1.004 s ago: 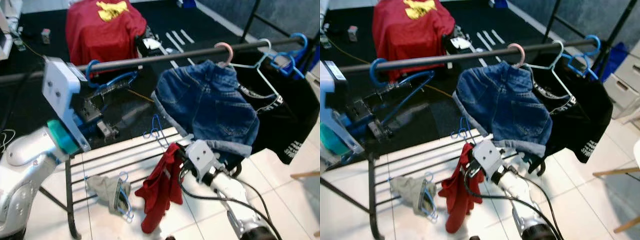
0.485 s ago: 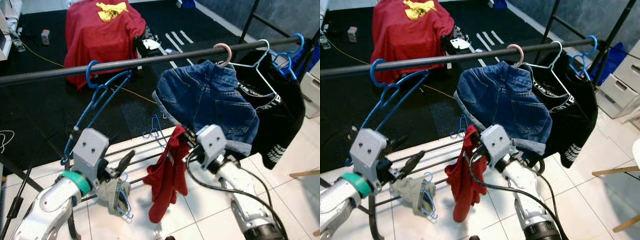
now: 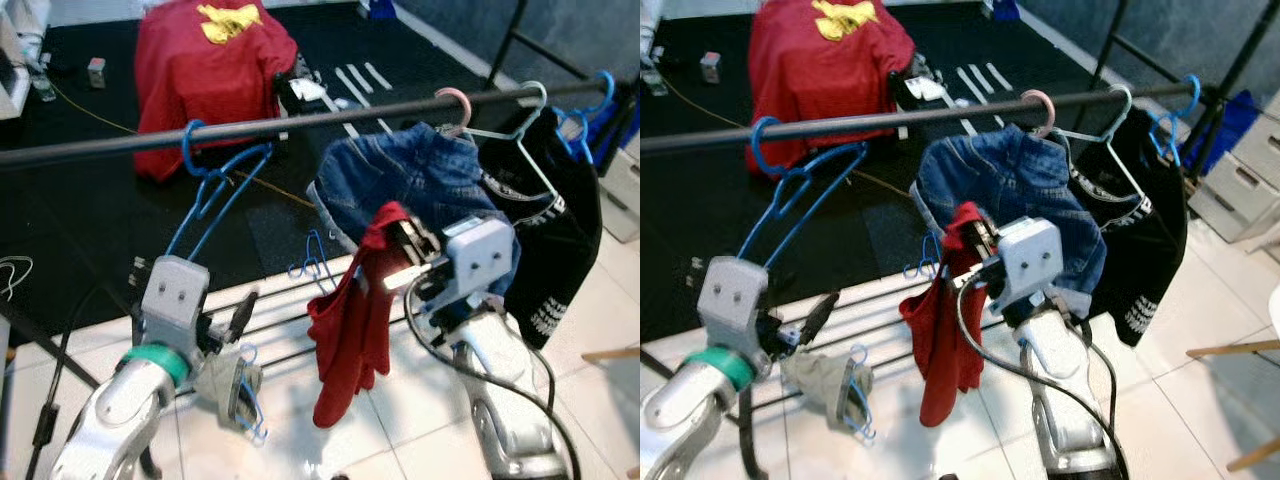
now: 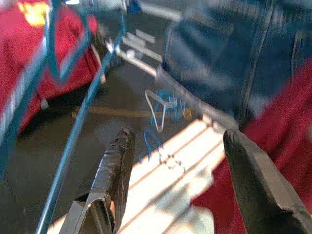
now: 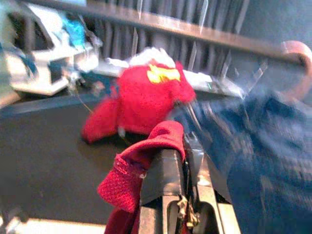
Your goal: Hang hanger
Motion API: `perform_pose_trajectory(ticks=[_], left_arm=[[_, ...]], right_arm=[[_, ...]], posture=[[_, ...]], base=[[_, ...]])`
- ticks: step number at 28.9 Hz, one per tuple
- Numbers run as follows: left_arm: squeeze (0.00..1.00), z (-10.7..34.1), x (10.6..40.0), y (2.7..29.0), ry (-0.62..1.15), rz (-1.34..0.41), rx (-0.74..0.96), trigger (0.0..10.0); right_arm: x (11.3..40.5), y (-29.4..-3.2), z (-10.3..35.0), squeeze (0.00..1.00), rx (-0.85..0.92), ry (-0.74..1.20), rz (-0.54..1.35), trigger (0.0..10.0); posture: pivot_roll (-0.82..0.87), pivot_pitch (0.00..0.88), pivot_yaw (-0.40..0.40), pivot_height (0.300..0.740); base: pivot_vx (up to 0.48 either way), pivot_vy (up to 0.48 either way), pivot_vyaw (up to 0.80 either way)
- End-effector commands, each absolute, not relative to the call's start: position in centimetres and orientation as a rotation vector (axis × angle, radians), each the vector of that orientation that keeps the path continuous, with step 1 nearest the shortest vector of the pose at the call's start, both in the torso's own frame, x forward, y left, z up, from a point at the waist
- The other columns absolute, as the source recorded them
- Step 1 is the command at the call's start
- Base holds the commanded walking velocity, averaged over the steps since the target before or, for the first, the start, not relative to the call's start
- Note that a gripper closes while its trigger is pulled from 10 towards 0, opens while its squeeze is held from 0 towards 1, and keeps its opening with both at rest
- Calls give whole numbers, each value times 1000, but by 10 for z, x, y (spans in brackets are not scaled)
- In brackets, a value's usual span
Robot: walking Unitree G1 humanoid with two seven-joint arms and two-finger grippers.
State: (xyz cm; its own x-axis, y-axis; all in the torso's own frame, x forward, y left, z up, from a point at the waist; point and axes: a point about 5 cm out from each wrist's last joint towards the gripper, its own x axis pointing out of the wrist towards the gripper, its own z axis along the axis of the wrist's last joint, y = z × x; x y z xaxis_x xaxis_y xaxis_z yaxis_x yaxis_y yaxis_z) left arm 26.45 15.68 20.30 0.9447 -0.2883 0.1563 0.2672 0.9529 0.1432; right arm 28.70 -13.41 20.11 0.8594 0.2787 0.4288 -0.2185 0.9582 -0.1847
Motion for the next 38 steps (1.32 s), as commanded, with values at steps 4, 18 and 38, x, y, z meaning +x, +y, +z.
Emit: perform_pose_trajectory(ticks=[4,18,38], left_arm=[[0,201,268,152,-177,-288,82,10000],[0,200,285,136,-165,-253,25,10000],[0,206,292,129,-185,-235,-17,10000]], right_arm=[[283,-140,190,0,-129,-412,179,10000],[303,-161,188,0,-203,-313,61,10000],[319,-168,217,0,-265,-384,39,10000]], posture=[[-95,142,27,740],[-98,126,-7,740],[-92,135,-10,740]], base=[[0,0,0],[0,0,-772],[0,0,-769]])
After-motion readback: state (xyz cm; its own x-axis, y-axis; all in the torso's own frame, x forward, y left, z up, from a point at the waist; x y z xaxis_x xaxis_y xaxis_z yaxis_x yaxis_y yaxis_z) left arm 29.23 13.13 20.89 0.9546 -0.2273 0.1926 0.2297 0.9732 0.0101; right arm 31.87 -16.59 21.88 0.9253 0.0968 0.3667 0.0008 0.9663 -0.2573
